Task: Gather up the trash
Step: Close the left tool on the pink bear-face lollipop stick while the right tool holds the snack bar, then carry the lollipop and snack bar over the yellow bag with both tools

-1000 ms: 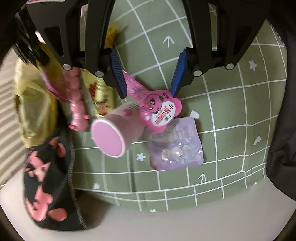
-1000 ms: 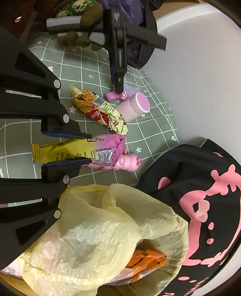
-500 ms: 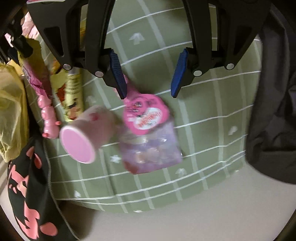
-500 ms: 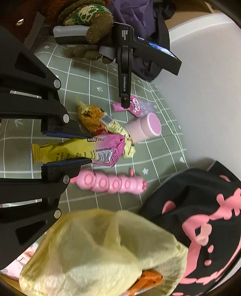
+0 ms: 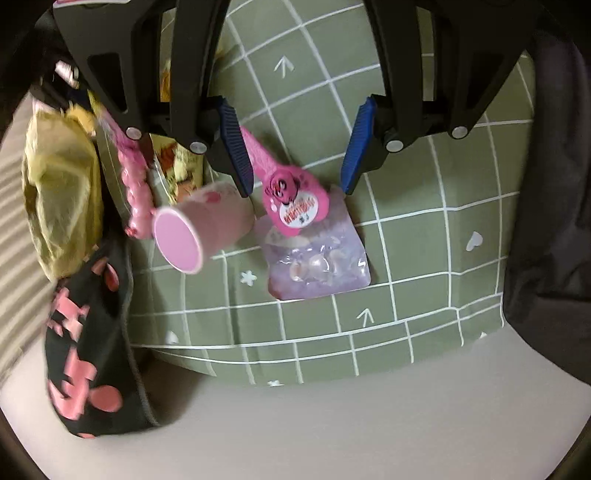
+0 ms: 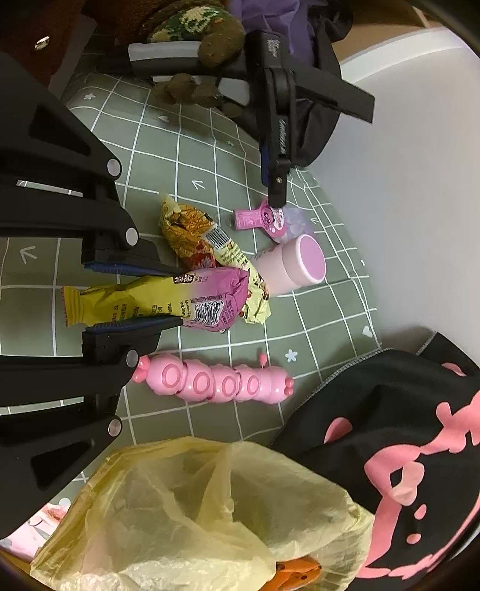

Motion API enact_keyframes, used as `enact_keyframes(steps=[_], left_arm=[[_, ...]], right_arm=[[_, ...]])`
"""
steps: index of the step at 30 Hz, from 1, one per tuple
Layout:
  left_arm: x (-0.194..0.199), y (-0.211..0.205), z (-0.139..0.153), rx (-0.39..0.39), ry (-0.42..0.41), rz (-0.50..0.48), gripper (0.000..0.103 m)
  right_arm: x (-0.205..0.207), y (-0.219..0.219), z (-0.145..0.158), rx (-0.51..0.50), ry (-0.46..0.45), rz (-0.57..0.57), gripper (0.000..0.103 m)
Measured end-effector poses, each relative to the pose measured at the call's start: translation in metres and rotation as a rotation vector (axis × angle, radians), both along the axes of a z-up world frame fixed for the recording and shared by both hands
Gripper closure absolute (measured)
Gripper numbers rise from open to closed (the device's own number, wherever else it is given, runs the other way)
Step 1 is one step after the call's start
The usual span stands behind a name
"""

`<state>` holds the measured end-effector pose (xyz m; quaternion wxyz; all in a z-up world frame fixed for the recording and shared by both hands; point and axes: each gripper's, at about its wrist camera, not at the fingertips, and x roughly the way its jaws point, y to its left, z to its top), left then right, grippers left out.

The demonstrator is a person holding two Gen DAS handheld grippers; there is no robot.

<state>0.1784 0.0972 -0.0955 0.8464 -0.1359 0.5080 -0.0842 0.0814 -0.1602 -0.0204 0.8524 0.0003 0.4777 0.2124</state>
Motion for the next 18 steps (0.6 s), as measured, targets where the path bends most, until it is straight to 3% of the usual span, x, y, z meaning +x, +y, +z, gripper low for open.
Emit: enact_keyframes(steps=[6, 9, 10, 13, 18], left_arm=[[0.014, -0.003, -0.017, 0.036, 0.050, 0.033, 0.057], [0.012, -0.006, -0.017, 0.017, 0.056, 0.028, 0.078], [0.010, -0.006, -0.017, 0.000, 0.058, 0.024, 0.081], [0.002, -0.004, -0.006, 0.015, 0.031, 0.007, 0.086], [-0.013, -0.013, 0.020, 0.056, -0.034, -0.023, 0.086]], right_arm=[[-0.002, -0.003, -0.002, -0.006, 0.015, -0.015, 0.083], [-0.003, -0.004, -0.004, -0.007, 0.020, -0.020, 0.083], [-0.002, -0.003, -0.004, -0.007, 0.020, -0.019, 0.083], [-0.004, -0.003, -0.002, -0.007, 0.016, -0.011, 0.083], [0.000, 0.003, -0.002, -0.011, 0.008, 0.013, 0.083]])
